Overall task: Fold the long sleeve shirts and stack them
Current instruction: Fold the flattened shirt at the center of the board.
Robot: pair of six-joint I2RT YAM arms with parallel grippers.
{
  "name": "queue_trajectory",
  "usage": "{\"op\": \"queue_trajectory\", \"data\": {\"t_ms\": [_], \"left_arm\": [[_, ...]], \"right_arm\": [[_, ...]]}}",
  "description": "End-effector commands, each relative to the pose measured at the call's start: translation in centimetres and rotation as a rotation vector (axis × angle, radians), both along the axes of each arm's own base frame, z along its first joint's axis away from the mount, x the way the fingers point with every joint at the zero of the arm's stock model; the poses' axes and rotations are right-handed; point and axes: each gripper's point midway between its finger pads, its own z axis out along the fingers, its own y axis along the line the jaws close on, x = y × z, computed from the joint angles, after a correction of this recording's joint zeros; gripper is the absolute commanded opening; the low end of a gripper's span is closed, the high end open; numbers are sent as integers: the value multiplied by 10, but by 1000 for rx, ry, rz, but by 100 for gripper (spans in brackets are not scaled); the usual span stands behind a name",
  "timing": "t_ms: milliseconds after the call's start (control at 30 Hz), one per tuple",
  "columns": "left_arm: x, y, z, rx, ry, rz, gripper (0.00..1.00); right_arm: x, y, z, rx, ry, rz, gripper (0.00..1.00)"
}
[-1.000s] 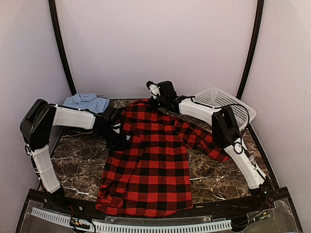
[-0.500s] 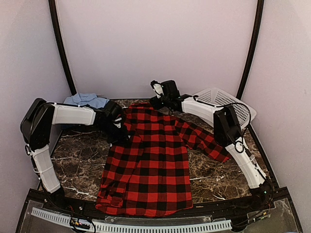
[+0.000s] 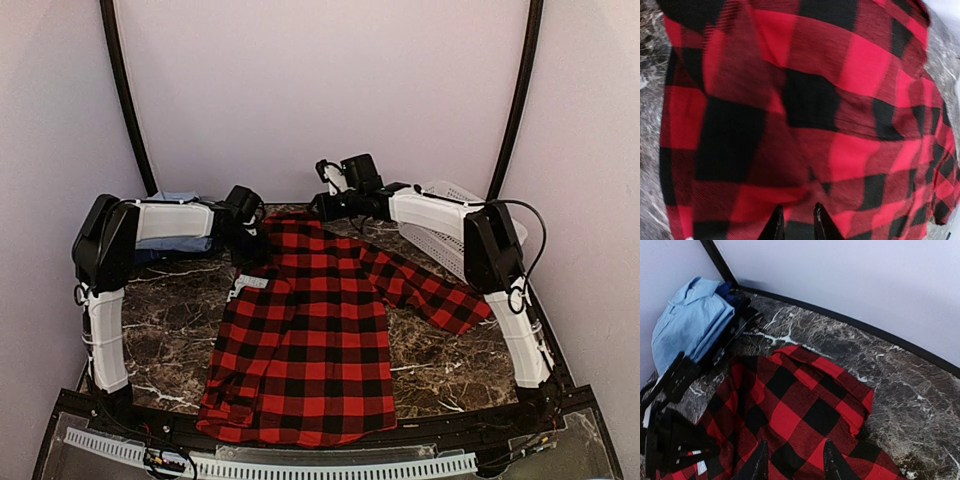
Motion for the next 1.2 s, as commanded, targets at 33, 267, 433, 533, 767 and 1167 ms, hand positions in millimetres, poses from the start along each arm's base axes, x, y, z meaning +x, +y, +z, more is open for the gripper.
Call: {"op": "queue_trajectory", "data": {"t_ms": [33, 267, 433, 533, 767, 1167], "left_arm": [[40, 43, -14, 61, -38, 114, 20], [59, 42, -28, 10, -28, 94, 20], [58, 42, -41, 9, 0, 87, 20], [57, 41, -44, 3, 10, 81, 20], [59, 37, -43, -4, 7, 54, 21], [86, 33, -34, 15, -33, 29, 23]], "right_arm": [[-13, 10, -57, 30, 192, 39, 33], [7, 0, -101, 59, 288, -14, 33], [28, -15, -130, 98, 357, -82, 33], [43, -31, -137, 119, 373, -138, 33], [71, -61, -131, 166, 372, -209, 34], [56, -59, -5, 227, 231, -97, 58]]}}
